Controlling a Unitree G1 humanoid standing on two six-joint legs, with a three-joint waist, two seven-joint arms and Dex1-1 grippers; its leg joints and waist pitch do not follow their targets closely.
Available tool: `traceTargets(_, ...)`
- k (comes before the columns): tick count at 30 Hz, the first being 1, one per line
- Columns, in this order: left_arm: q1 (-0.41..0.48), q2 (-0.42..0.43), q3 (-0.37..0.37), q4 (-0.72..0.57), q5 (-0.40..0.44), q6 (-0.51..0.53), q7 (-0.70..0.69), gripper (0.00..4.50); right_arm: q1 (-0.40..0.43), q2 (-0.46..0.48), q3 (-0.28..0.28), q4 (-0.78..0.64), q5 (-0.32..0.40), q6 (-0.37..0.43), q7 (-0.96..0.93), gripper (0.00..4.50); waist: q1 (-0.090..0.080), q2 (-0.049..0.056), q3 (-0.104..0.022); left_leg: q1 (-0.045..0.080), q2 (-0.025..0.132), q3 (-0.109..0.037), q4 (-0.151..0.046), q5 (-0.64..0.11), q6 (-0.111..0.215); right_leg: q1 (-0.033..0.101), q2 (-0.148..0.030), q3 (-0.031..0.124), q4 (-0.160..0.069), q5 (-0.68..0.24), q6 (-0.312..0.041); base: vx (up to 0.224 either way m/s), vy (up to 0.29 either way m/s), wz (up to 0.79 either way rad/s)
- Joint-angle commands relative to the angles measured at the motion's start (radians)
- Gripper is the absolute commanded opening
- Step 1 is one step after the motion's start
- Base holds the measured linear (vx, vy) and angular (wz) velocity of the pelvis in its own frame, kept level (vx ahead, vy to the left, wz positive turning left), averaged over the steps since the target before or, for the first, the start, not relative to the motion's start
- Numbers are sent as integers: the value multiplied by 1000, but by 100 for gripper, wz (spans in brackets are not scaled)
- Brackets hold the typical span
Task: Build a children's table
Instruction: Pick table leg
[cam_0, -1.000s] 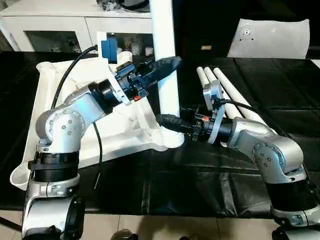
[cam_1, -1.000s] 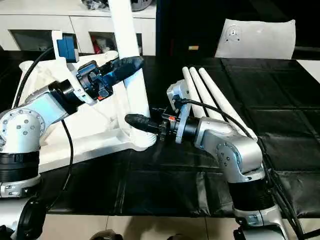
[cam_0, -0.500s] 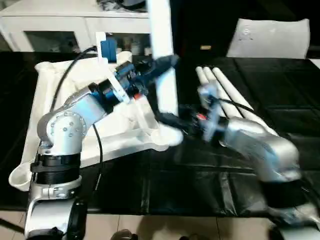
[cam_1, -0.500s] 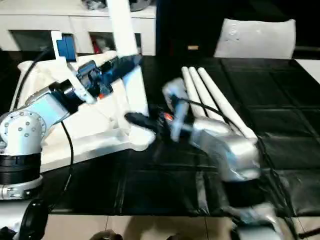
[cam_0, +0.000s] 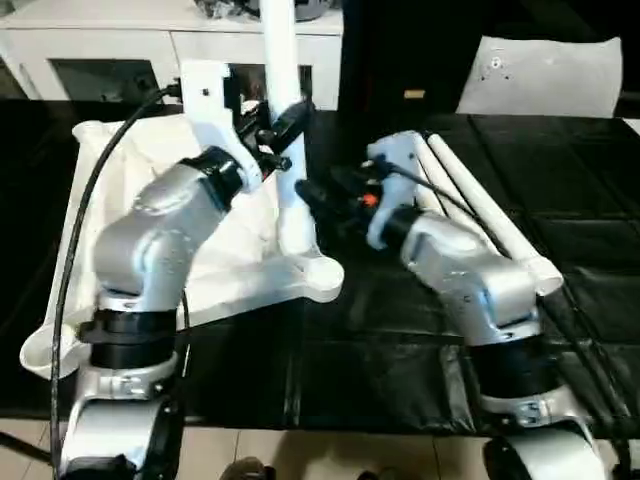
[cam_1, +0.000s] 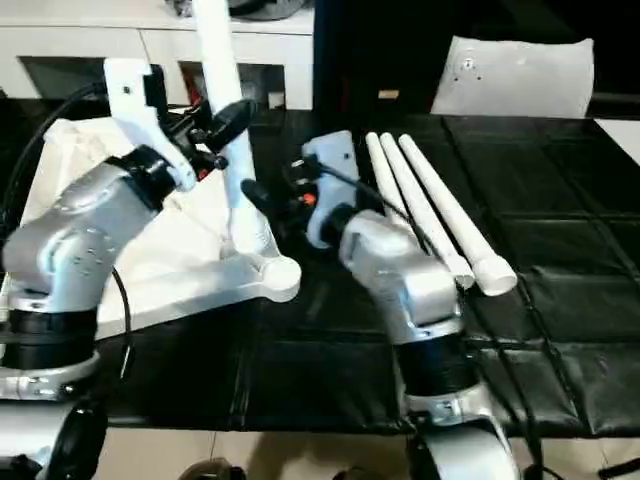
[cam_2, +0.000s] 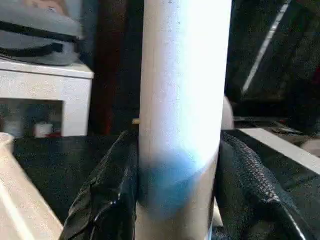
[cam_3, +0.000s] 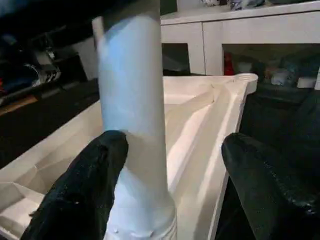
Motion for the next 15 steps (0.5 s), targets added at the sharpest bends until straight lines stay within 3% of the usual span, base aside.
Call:
traceTargets(1,-13,-21,-37,-47,12,-9,26,181,-16,22,16,24,-19,3,-31,347,-4,-6,-76,3,45,-9,-67,-69,-19,60,-102,57,-75,-175,-116,0,0,0)
traceTargets(6,-10,-41,-44,-50,24,-10,48,181,-21,45,22,50,-25,0,-33,347,-4,-10,-75,3,43,-9,-67,-74,-19,60,-101,57,-77,-189,-104,0,0,0)
traceTargets(15,-11,-49,-54,-38,73,-32,60,180,-28,59,28,61,-27,0,-29,347,-2,-7,-75,2,45,-11,-68,-67,-19,60,-102,58,-74,-154,-112,0,0,0)
